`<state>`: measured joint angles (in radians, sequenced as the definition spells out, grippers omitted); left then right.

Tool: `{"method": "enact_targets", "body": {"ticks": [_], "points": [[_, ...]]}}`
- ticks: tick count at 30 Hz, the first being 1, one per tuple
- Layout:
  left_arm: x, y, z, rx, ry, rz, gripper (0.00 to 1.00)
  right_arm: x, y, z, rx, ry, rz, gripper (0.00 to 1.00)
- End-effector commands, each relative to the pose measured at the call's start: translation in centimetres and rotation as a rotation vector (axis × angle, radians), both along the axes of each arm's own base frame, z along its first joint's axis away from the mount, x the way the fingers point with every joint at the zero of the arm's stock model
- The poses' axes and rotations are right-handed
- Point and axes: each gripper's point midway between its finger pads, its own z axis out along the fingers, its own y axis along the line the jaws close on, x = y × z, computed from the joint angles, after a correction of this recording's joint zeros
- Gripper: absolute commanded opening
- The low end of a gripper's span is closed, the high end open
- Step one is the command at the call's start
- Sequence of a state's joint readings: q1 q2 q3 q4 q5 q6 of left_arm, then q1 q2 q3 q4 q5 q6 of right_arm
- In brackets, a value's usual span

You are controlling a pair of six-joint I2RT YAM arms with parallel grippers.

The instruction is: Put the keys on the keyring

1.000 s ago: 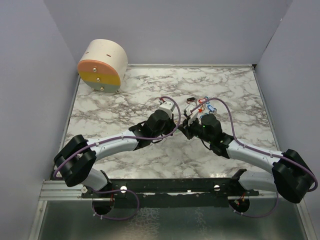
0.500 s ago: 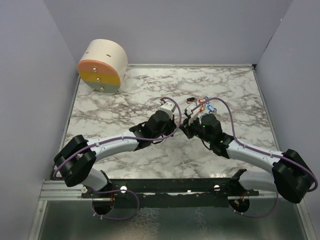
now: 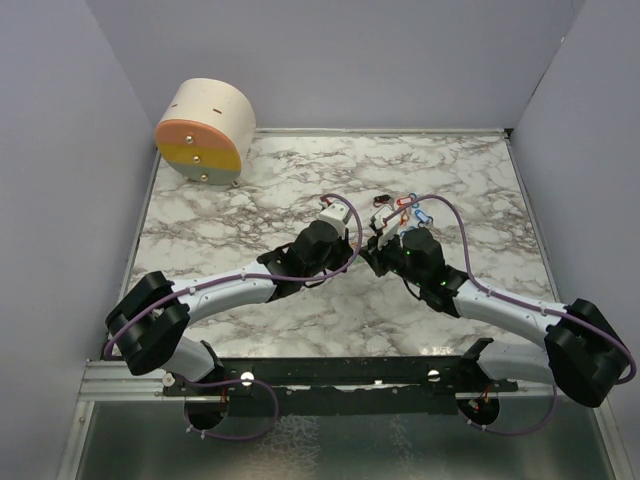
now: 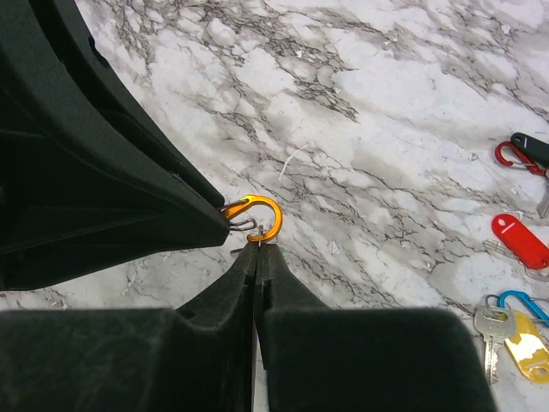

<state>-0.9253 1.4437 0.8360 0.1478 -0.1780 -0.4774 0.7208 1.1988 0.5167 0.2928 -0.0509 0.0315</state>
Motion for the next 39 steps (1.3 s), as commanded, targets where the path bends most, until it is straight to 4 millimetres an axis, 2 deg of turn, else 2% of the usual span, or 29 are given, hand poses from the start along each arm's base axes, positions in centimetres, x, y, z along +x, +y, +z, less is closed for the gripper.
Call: {"method": "enact_targets", "body": {"ticks": [1, 24, 26, 32, 39], "points": [[-0.5, -0.8, 1.9, -0.045, -0.031, -0.039, 0.00, 0.5, -0.3, 1.4, 0.030, -0.045, -0.040, 0.01], [-0.9, -1.1, 2.2, -0.058, -0.037, -0.064, 0.00, 0.7, -1.4, 1.9, 0.031, -0.071, -0.091, 0.01], [-1.0, -1.1, 2.4, -0.061, -0.038, -0.067, 0.07, 0.9, -1.6, 2.0, 0.029, -0.072, -0.107, 0.01], [-1.0, -0.7, 2.7, -0.064, -0.048, -0.055, 0.49, 1.1, -2.3, 2.1, 0.026, -0.072, -0.147, 0.01], [-0.4, 1.1, 3.3, -0.063, -0.070, 0.034, 0.67, 1.3, -2.8, 2.4, 0.020, -0.077, -0.175, 0.01]]}}
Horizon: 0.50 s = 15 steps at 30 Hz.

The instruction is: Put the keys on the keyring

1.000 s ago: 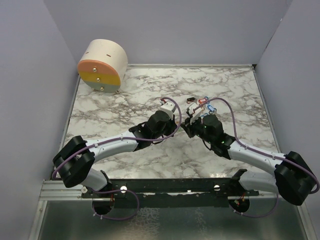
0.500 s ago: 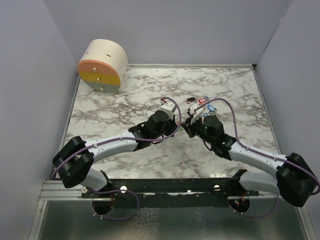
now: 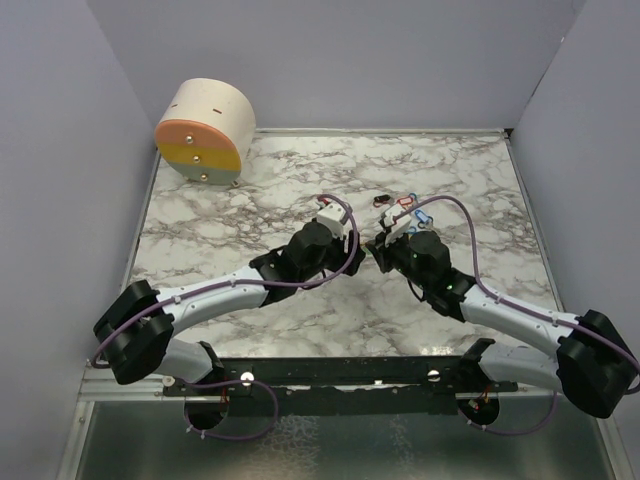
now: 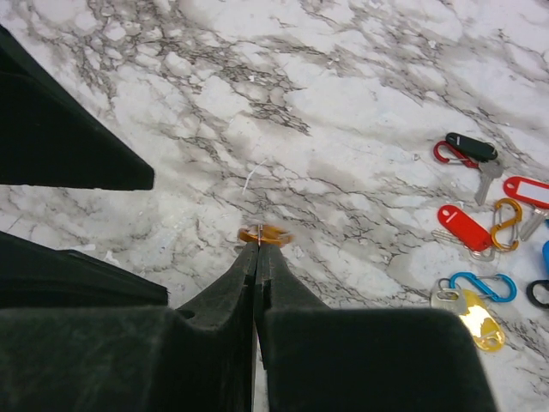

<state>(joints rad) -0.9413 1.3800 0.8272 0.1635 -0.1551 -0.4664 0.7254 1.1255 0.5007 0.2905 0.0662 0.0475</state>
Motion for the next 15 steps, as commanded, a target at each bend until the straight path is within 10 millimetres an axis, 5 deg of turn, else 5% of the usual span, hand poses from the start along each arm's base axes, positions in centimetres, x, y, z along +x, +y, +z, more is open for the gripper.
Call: {"method": "enact_targets", "body": {"ticks": [1, 11, 15], "points": [[0.5, 1.9, 1.0, -0.013, -0.030, 0.090, 0.69, 0.5, -1.2, 0.6, -0.001, -0.024, -0.067, 0.01], [1.1, 5.4, 2.2, -0.042, -0.073, 0.247, 0.78, 0.7, -1.5, 0.7, -0.006, -0.018, -0.092, 0.01], [1.3, 6.3, 2.1, -0.030, -0.077, 0.290, 0.93, 1.0, -1.6, 0.9, 0.003, -0.002, -0.123, 0.01]]}}
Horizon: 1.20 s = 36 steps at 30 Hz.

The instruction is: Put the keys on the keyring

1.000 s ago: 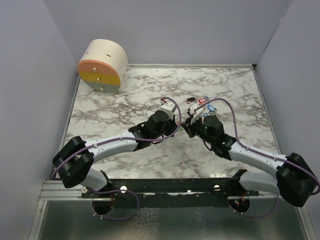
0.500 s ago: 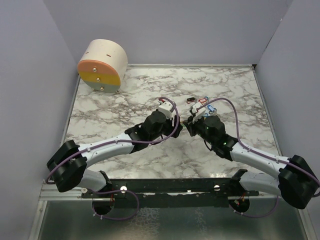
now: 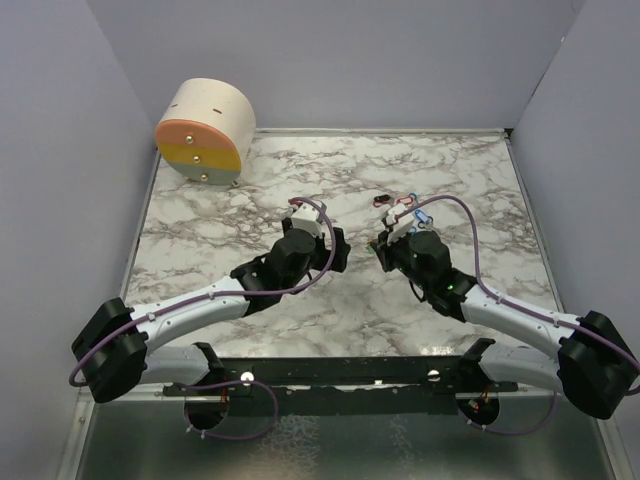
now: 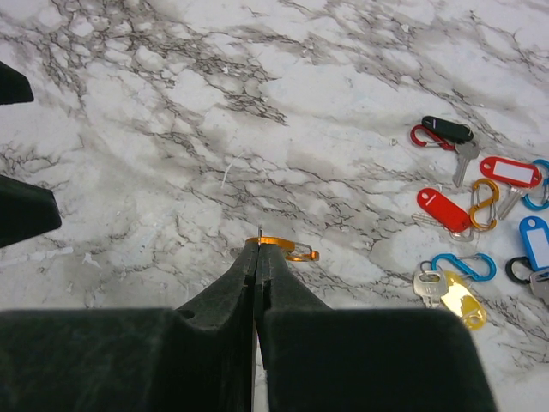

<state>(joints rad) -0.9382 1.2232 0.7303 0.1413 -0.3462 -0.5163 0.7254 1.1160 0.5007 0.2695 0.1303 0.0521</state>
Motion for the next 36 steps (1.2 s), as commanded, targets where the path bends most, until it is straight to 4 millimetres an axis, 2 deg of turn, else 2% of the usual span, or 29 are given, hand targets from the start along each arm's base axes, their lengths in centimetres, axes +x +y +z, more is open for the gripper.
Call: {"method": "enact_targets", "body": {"ticks": [1, 6, 11, 22, 36], "points": [[0.7, 1.7, 0.6, -0.004, -0.024, 0.095, 0.98, 0.7, -0.6, 1.0, 0.021, 0.004, -0.068, 0.01], [0.8, 2.0, 0.2, 0.019, -0.018, 0.105, 0.99, 1.9, -0.3, 0.4, 0.022, 0.073, -0.137, 0.01], [0.7, 2.2, 0.1, 0.026, -0.018, 0.095, 0.99, 3.6, 0.0, -1.0, 0.003, 0.137, -0.187, 0.01], [0.6, 3.1, 0.4, 0.028, -0.028, 0.115, 0.99, 7.9, -2.1, -3.6, 0.018, 0.217, -0.282, 0.01], [0.8, 3.4, 0.2, 0.039, -0.023, 0.127, 0.99, 11.7, -2.4, -5.9, 0.027, 0.260, -0.301, 0.01]]}}
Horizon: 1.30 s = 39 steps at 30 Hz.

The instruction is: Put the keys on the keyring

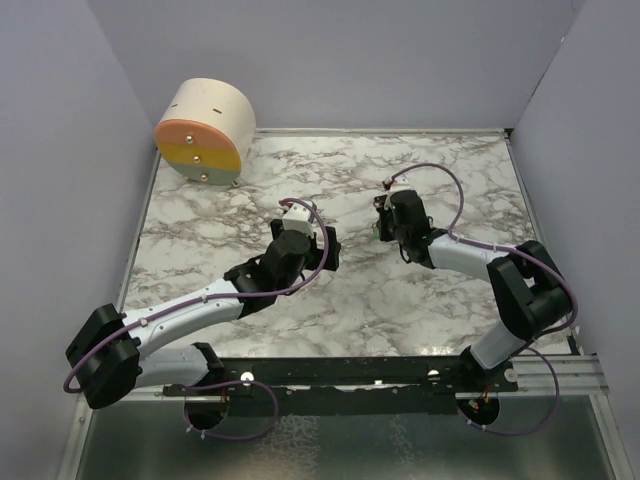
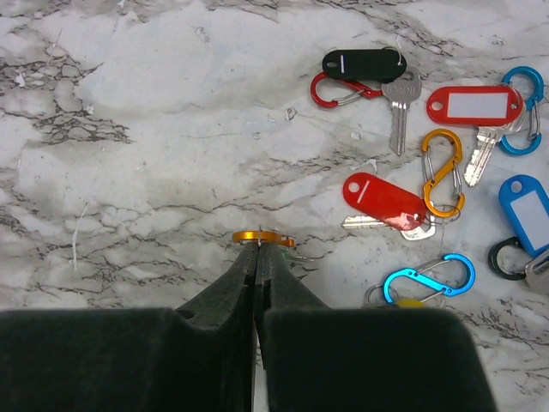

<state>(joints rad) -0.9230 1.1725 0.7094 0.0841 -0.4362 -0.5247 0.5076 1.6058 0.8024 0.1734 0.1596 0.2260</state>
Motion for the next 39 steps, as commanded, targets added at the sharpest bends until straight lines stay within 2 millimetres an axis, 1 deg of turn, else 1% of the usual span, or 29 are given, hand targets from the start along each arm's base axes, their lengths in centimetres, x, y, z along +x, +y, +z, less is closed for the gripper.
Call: {"method": "enact_targets", "body": {"ticks": [1, 2, 3, 6, 9, 11, 13, 14, 16, 17, 20, 23, 25, 28, 30, 31, 33, 34, 36, 39], "points": [[0.3, 0.7, 0.5, 0.003, -0.017, 0.025, 0.99, 2.2, 1.0, 1.4, 0.053, -0.042, 0.000, 0.01], [0.3, 0.7, 0.5, 0.003, -0.017, 0.026, 0.99, 2.4, 0.9, 1.4, 0.054, -0.043, -0.008, 0.01], [0.3, 0.8, 0.5, 0.003, -0.017, 0.029, 0.99, 2.6, 0.9, 1.4, 0.052, -0.044, -0.012, 0.04], [0.3, 1.1, 0.6, 0.009, -0.021, 0.036, 0.99, 2.8, 0.4, 2.1, 0.053, -0.068, -0.043, 0.27], [0.3, 1.5, 0.8, 0.015, -0.022, 0.046, 0.99, 2.4, -0.3, 3.8, 0.083, -0.130, -0.071, 0.47], [0.4, 1.7, 0.9, 0.021, -0.022, 0.053, 0.99, 1.8, -0.8, 4.9, 0.099, -0.165, -0.081, 0.58], [0.4, 2.0, 1.2, 0.026, -0.024, 0.063, 0.99, 1.0, -1.3, 5.9, 0.110, -0.180, -0.088, 0.60], [0.3, 2.1, 1.3, 0.027, -0.028, 0.061, 0.99, 0.5, -1.4, 6.3, 0.118, -0.179, -0.084, 0.65], [0.3, 2.4, 1.8, 0.025, -0.039, 0.066, 0.99, -1.1, -1.6, 6.9, 0.152, -0.172, -0.071, 0.79], [0.3, 2.7, 1.9, 0.023, -0.043, 0.078, 0.99, -2.1, -1.7, 7.3, 0.187, -0.171, -0.069, 0.82], [0.2, 3.7, 2.6, 0.034, -0.056, 0.106, 0.99, -5.5, -2.0, 7.9, 0.312, -0.154, -0.074, 0.84], [0.0, 4.3, 3.2, 0.033, -0.075, 0.114, 0.99, -8.4, -3.3, 8.3, 0.406, -0.156, -0.120, 0.86], [-0.3, 4.8, 3.4, 0.025, -0.086, 0.122, 0.99, -10.0, -4.4, 9.1, 0.470, -0.193, -0.144, 0.87], [-0.4, 5.6, 3.6, 0.014, -0.098, 0.148, 0.99, -12.3, -4.9, 11.0, 0.560, -0.271, -0.105, 0.88], [-0.5, 5.9, 3.8, 0.010, -0.106, 0.155, 0.99, -13.5, -4.4, 12.1, 0.581, -0.294, -0.037, 0.88], [-0.5, 6.0, 4.0, 0.008, -0.110, 0.158, 0.99, -14.1, -3.8, 12.5, 0.581, -0.294, 0.015, 0.89], [-0.5, 6.2, 4.1, 0.012, -0.116, 0.168, 0.99, -15.0, -2.7, 12.6, 0.573, -0.268, 0.103, 0.89], [-0.4, 6.3, 4.2, 0.013, -0.118, 0.171, 0.99, -15.4, -2.1, 12.4, 0.564, -0.246, 0.145, 0.89], [-0.4, 6.3, 4.1, 0.014, -0.118, 0.173, 0.99, -16.1, -1.5, 11.4, 0.548, -0.197, 0.194, 0.90], [-0.4, 6.5, 3.9, 0.020, -0.116, 0.178, 0.99, -17.2, -1.0, 10.3, 0.541, -0.175, 0.254, 0.91]]}}
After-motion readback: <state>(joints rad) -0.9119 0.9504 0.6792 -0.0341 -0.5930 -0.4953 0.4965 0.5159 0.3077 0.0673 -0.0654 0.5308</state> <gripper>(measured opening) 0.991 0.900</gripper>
